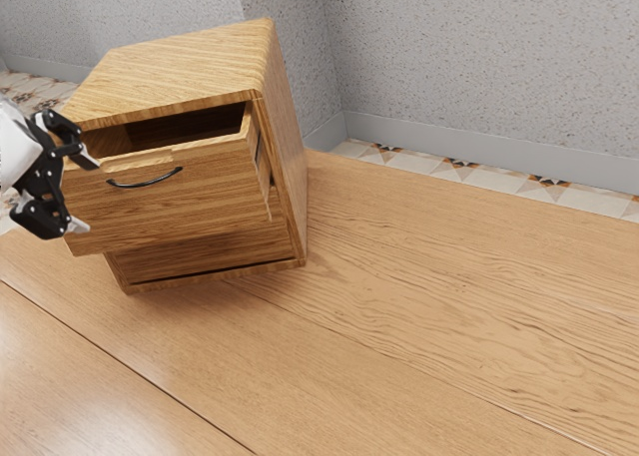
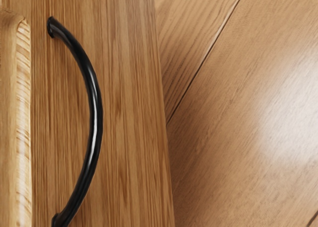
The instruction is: Pull the drawer handle with one arm to open the drawer
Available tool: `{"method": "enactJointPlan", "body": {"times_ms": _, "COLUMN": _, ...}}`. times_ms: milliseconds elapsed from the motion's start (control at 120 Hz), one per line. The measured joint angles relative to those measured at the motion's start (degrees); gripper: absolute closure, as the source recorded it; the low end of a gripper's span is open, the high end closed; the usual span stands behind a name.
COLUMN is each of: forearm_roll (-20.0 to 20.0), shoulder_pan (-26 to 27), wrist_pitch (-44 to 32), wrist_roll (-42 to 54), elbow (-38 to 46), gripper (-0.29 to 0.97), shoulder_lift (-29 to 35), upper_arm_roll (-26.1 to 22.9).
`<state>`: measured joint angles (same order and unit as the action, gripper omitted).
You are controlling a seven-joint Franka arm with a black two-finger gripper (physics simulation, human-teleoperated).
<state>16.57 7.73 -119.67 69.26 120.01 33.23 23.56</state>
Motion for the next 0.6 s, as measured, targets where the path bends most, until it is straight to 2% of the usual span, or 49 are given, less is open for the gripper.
{"method": "enactJointPlan", "body": {"times_ms": 600, "forearm_roll": -0.1, "shoulder_pan": 2.6, "wrist_pitch": -1.8, "wrist_roll": -0.3, "elbow": 0.9, "gripper": 0.00, "shoulder_lift": -3.6, "upper_arm_roll": 0.0}}
